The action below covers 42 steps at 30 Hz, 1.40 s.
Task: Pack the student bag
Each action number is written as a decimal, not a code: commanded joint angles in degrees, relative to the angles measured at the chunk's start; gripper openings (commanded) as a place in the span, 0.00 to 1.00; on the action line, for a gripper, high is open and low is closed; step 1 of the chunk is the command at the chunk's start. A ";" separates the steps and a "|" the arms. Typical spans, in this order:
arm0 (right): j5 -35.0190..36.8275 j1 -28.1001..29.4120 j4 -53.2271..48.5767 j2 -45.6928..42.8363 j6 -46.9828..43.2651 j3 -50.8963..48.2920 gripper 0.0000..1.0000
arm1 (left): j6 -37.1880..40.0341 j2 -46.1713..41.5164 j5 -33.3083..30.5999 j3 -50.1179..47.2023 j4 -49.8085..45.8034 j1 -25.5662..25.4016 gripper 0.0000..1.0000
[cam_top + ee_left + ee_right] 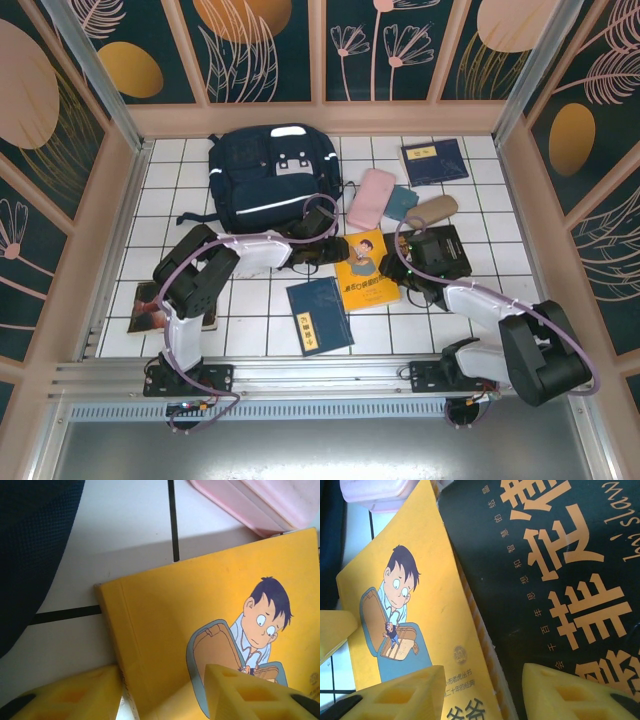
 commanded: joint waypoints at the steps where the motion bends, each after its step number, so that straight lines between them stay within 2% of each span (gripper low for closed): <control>1: -1.56 0.97 -3.57 3.23 -1.02 -0.36 0.46 | -2.80 4.36 5.60 -0.01 4.54 -0.34 0.49; 9: -1.41 0.72 -3.30 4.97 -1.78 0.95 0.47 | -2.98 3.09 7.68 -0.24 10.10 -0.30 0.50; 13: 1.57 0.79 -5.35 3.47 -2.41 2.22 0.50 | 0.44 0.23 0.04 0.99 2.34 -0.34 0.50; 15: 2.71 0.79 -5.79 1.24 -2.70 2.41 0.51 | 2.39 -3.68 -5.85 -0.48 -1.48 -0.23 0.49; 18: 3.47 0.88 -6.60 -0.86 -3.30 3.35 0.51 | 4.99 -10.33 -10.56 -5.28 -5.58 -0.37 0.44; 22: 4.54 2.50 -7.20 -2.99 -3.99 4.41 0.51 | 6.32 -16.75 -11.89 -12.86 -9.37 -1.25 0.25; 26: 7.25 7.97 -9.38 -5.86 -4.51 5.37 0.52 | 3.73 -23.82 -15.92 -19.90 -13.78 -1.96 0.23; 30: 8.93 15.13 -11.14 -8.60 -3.45 5.59 0.52 | -0.77 -32.04 -12.69 -27.50 -14.84 -2.05 0.31; 34: 2.26 20.83 -9.51 -7.95 -3.07 4.44 0.51 | -5.44 -37.24 -6.58 -34.70 -10.38 -2.47 0.35; 37: -2.25 24.83 -6.97 -6.10 -1.30 1.98 0.50 | -7.39 -38.34 -3.47 -38.42 -6.54 -2.49 0.37; 42: -3.40 31.48 -6.92 -3.93 1.58 -0.07 0.47 | -7.73 -36.92 -1.12 -38.83 -3.84 -3.01 0.39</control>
